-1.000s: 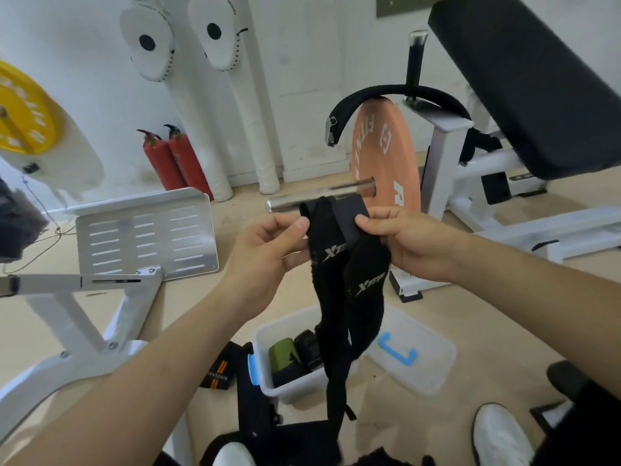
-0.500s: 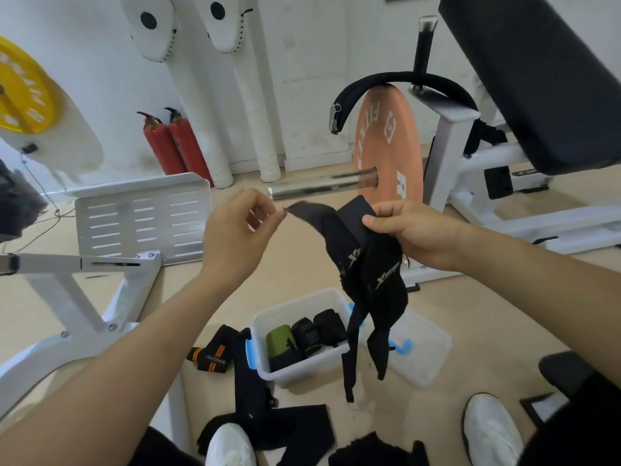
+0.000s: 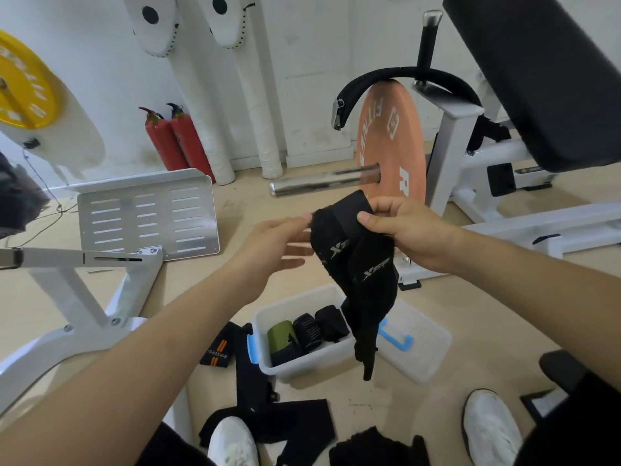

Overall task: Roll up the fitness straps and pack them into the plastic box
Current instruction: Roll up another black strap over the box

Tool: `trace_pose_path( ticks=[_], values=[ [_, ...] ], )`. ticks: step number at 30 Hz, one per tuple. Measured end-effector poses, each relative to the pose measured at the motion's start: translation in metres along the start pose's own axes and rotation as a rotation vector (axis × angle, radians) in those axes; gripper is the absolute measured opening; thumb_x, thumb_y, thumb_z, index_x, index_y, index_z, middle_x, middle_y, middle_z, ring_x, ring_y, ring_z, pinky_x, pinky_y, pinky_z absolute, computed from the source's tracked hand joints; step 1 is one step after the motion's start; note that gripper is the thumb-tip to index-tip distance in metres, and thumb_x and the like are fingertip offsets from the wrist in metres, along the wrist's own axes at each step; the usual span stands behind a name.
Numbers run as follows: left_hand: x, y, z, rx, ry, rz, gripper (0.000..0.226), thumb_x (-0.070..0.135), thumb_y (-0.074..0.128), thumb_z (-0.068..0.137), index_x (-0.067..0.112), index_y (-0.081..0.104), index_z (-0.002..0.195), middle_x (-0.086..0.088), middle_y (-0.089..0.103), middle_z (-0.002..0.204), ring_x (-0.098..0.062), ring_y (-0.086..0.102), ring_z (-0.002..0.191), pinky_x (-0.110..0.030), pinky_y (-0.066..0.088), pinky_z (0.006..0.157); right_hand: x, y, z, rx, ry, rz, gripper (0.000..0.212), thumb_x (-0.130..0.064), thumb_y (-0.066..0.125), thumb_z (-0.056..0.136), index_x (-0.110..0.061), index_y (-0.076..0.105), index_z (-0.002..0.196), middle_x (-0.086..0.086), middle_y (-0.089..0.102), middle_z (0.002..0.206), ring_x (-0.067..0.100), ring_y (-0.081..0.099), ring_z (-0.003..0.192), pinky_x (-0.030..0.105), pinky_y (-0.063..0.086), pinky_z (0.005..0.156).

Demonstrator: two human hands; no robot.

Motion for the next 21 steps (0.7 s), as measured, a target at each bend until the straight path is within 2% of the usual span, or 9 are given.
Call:
trace_pose_path(
  ticks=[1,4,7,10,13,18,21],
  values=[
    [0.001,0.001,0.0,-0.002,0.075,-0.041,0.024,0.032,0.06,0.101,0.02,0.07,0.119,-0.004,0.077,0.112,-0.022,0.072,0.099,-0.033,0.057,0.087,0.001,0.001,0.0,-0.009,0.003,-0.007,0.019,-0.012,0.058,0.1,-0.007,0.07,0.114,0.011,0.076,0.104,0.019,0.073,0.094,0.024,0.057,0.082],
    [0.004,0.004,-0.001,-0.037,0.209,-0.099,0.032,0.012,0.062,0.1,0.021,0.062,0.131,-0.008,0.076,0.116,-0.022,0.073,0.101,-0.034,0.059,0.091,0.006,0.005,0.001,-0.002,0.015,-0.01,0.021,-0.012,0.06,0.099,-0.003,0.069,0.115,0.017,0.075,0.11,0.023,0.072,0.098,0.032,0.056,0.091],
    [0.006,0.006,-0.004,-0.018,0.253,-0.105,0.033,0.004,0.062,0.099,0.017,0.062,0.13,-0.014,0.074,0.116,-0.028,0.073,0.103,-0.036,0.061,0.083,0.01,0.011,0.002,0.015,0.03,0.016,0.02,-0.013,0.06,0.099,-0.005,0.07,0.115,0.014,0.075,0.112,0.023,0.072,0.101,0.03,0.057,0.091],
    [0.008,0.002,-0.002,0.057,0.306,-0.111,0.032,0.003,0.061,0.099,0.021,0.063,0.126,-0.01,0.075,0.11,-0.024,0.075,0.097,-0.036,0.062,0.077,0.01,0.013,0.004,0.051,0.03,0.062,0.022,-0.014,0.061,0.099,-0.005,0.07,0.117,0.011,0.075,0.113,0.022,0.072,0.104,0.027,0.057,0.09],
    [0.012,-0.009,0.002,0.161,0.305,-0.17,0.027,0.005,0.06,0.101,0.021,0.061,0.123,-0.004,0.076,0.103,-0.018,0.075,0.092,-0.035,0.06,0.073,0.008,0.01,0.005,0.091,0.036,0.081,0.021,-0.015,0.061,0.099,-0.006,0.071,0.115,0.009,0.076,0.108,0.021,0.072,0.098,0.03,0.056,0.089],
    [0.015,-0.019,0.005,0.232,0.271,-0.293,0.029,0.005,0.058,0.102,0.012,0.059,0.13,-0.004,0.075,0.1,-0.015,0.075,0.081,-0.034,0.06,0.066,0.006,0.019,0.002,-0.044,0.06,0.078,0.02,-0.015,0.058,0.1,-0.008,0.07,0.115,0.006,0.075,0.103,0.016,0.071,0.091,0.026,0.058,0.083],
    [0.014,-0.019,0.006,0.222,0.24,-0.358,0.027,0.005,0.058,0.102,0.011,0.06,0.128,-0.011,0.075,0.11,-0.02,0.075,0.087,-0.034,0.06,0.067,0.006,0.034,0.005,-0.098,0.053,0.073,0.023,-0.015,0.06,0.099,-0.004,0.069,0.117,0.008,0.074,0.102,0.019,0.07,0.092,0.031,0.056,0.087]
  ],
)
Point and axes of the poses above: each hand's wrist, its own z-axis towards the middle knuckle, its own y-axis out of the palm, x = y × z, the point moved 2 cm from there along z, towards the middle knuckle
